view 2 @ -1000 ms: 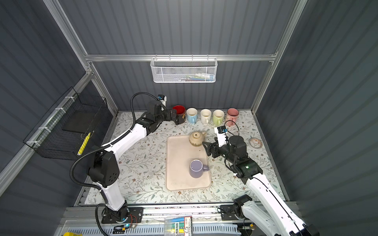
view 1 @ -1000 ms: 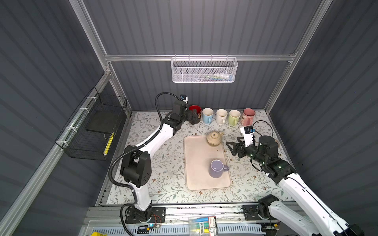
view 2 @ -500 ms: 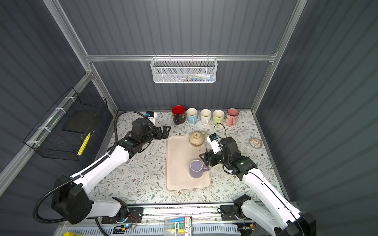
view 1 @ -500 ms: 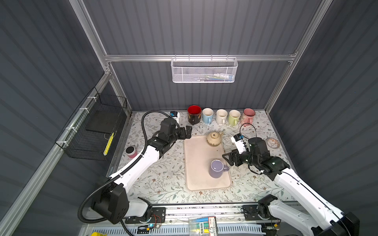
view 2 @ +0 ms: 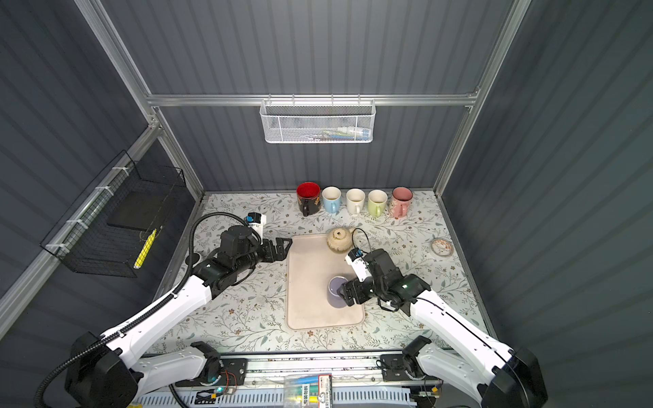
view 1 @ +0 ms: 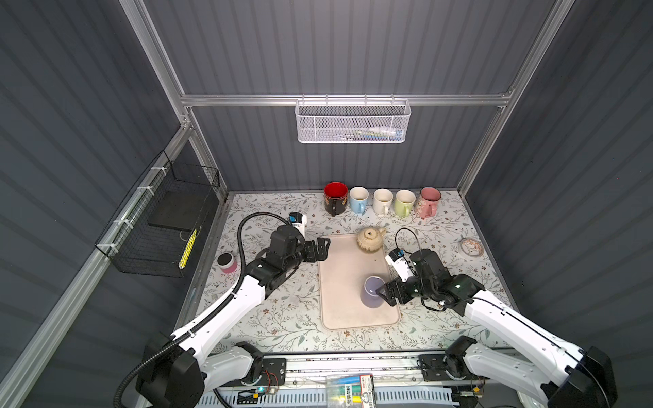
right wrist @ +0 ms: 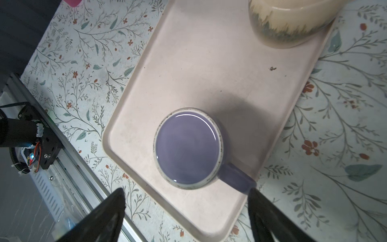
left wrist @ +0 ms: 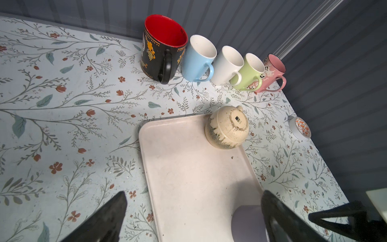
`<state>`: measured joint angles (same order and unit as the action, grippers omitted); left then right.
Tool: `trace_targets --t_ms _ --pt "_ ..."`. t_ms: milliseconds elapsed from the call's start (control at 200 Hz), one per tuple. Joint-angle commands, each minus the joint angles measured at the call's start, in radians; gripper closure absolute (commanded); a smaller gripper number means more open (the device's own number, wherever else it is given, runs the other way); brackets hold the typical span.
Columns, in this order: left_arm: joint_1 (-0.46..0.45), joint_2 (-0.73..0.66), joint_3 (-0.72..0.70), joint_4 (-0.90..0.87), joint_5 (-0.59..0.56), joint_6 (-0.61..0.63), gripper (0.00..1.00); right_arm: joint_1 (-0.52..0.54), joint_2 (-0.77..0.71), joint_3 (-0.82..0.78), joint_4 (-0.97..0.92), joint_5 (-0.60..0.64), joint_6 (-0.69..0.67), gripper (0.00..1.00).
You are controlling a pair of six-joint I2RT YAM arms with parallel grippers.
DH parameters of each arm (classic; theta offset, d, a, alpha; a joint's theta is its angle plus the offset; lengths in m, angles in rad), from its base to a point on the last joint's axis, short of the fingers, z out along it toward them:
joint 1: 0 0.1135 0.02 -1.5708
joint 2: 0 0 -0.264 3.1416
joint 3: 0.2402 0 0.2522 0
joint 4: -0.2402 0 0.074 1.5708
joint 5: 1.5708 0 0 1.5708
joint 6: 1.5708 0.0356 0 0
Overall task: Turn the mug right side up
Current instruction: Move the mug to the tray.
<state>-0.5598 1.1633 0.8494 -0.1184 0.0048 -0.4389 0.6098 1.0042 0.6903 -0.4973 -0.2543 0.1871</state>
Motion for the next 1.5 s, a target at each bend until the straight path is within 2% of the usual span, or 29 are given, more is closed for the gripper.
trace_targets --t_ms 0,230,600,800,921,1046,1141,1211,1376,1496 --pt "-0.008 -0.021 -0.031 0.005 0.012 -0.012 0.0 0.031 0.038 -0.018 0.002 0.038 0.008 0.1" --pt "-0.008 -0.026 -0.045 -0.001 0.006 -0.004 0.0 0.09 0.168 0.02 0.04 0.078 0.008 0.12" --pt "-0.008 -0.053 -0.043 -0.036 -0.006 0.017 0.0 0.195 0.379 0.172 0.068 0.136 0.031 0.25" --pt "-0.008 -0.065 -0.038 -0.061 -0.017 0.033 0.0 0.228 0.46 0.228 0.132 0.102 0.071 0.33" --pt "-0.008 -0.073 -0.039 -0.074 -0.027 0.041 0.0 0.249 0.487 0.251 0.171 0.076 0.1 0.34" --pt "-0.008 -0.086 -0.04 -0.089 -0.026 0.047 0.0 0.252 0.477 0.259 0.189 -0.003 0.099 0.32" --pt "-0.008 -0.094 -0.041 -0.113 -0.017 0.057 0.01 0.25 0.429 0.266 0.147 -0.123 0.023 0.27" --pt "-0.008 -0.104 -0.051 -0.129 0.001 0.063 0.03 0.244 0.385 0.281 0.059 -0.167 -0.061 0.27" --pt "-0.008 -0.143 -0.1 -0.168 0.078 0.062 0.12 0.193 0.291 0.31 -0.099 -0.221 -0.257 0.27" --pt "-0.008 -0.198 -0.144 -0.197 0.105 0.045 0.15 0.183 0.291 0.288 -0.156 -0.178 -0.494 0.24"
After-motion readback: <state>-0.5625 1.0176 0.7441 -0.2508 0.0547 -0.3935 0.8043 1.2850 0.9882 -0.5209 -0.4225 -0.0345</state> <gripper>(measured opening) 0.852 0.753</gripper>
